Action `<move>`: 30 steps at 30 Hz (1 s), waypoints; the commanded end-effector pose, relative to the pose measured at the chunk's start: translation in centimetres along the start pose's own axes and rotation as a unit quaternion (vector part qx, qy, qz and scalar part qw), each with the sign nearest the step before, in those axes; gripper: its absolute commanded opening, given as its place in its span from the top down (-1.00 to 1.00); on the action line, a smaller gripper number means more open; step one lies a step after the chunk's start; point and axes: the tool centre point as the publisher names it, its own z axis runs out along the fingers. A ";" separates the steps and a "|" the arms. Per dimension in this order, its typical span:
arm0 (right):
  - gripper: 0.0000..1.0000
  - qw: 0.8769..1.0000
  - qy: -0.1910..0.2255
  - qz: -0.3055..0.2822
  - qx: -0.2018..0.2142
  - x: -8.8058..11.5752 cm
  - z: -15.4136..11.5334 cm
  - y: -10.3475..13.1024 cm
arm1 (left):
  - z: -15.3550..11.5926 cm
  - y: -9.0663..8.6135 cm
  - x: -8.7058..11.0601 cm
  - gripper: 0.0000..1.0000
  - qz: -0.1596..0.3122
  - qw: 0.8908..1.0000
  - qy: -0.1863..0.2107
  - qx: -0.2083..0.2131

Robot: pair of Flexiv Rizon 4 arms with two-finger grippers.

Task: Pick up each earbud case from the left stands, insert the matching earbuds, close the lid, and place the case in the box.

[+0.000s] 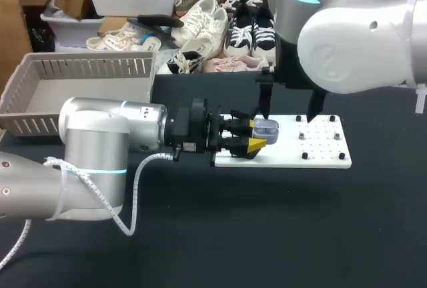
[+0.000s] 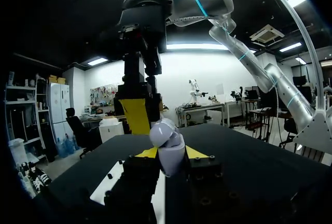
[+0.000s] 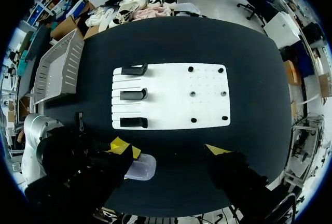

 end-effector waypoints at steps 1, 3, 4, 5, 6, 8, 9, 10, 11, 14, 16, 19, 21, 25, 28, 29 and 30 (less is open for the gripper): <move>-0.75 1.000 -0.004 -0.001 -0.001 0.7 -0.3 -0.2 | 0.0 -0.1 0.0 1.00 0.000 1.000 0.000 -0.001; -0.75 1.000 -0.006 -0.001 -0.002 0.8 -0.5 -0.3 | 0.0 -0.1 0.0 1.00 0.000 1.000 0.000 -0.001; -0.75 1.000 -0.009 -0.001 -0.003 0.8 -0.7 -0.4 | 0.0 -0.1 0.0 1.00 0.000 1.000 0.000 -0.001; -0.75 1.000 -0.016 0.002 -0.003 0.8 -0.9 -0.5 | 0.0 -0.1 0.0 1.00 0.000 1.000 0.000 -0.001; -0.76 1.000 -0.023 0.005 -0.002 0.7 -1.2 -0.7 | 0.0 -0.1 0.0 1.00 0.000 1.000 0.000 -0.001; -0.82 0.999 -0.039 0.011 -0.003 0.7 -2.1 -1.1 | 0.0 -0.1 0.0 1.00 0.000 1.000 0.000 -0.001; -0.87 0.999 -0.048 0.013 -0.004 0.7 -2.5 -1.3 | 0.0 -0.1 0.0 1.00 0.000 1.000 0.000 -0.001; -0.92 0.998 -0.056 0.014 -0.007 0.8 -3.0 -1.6 | 0.0 -0.1 0.0 1.00 0.000 1.000 0.000 -0.001; -1.00 0.998 -0.061 0.012 -0.009 0.8 -3.3 -1.8 | 0.0 -0.1 0.0 1.00 0.000 1.000 0.000 -0.001; -1.00 0.997 -0.076 -0.016 -0.018 1.0 -4.2 -2.6 | 0.0 -0.1 0.0 1.00 0.000 1.000 0.000 -0.001; -1.00 0.996 -0.077 -0.040 -0.023 1.2 -4.4 -3.1 | 0.0 -0.1 0.0 1.00 0.000 1.000 0.000 -0.001; -1.00 0.995 -0.071 -0.067 -0.033 1.5 -4.6 -3.8 | 0.0 -0.1 0.0 1.00 0.000 1.000 0.000 -0.001; -1.00 0.992 -0.071 -0.090 -0.045 1.9 -4.9 -4.3 | 0.0 -0.1 0.0 1.00 0.000 1.000 0.000 -0.001; -1.00 0.991 -0.072 -0.101 -0.051 2.0 -5.2 -4.8 | 0.0 -0.1 0.0 1.00 0.000 1.000 0.000 -0.001; -1.00 0.991 -0.072 -0.101 -0.051 2.0 -5.2 -4.8 | -0.4 0.2 -1.0 1.00 -0.001 1.000 0.001 -0.030; -1.00 0.991 -0.072 -0.101 -0.051 2.0 -5.2 -4.8 | -0.6 0.2 -1.3 1.00 0.002 0.999 0.005 -0.041; -1.00 0.991 -0.072 -0.101 -0.051 2.0 -5.2 -4.8 | -0.8 0.3 -1.6 1.00 0.002 0.999 0.005 -0.053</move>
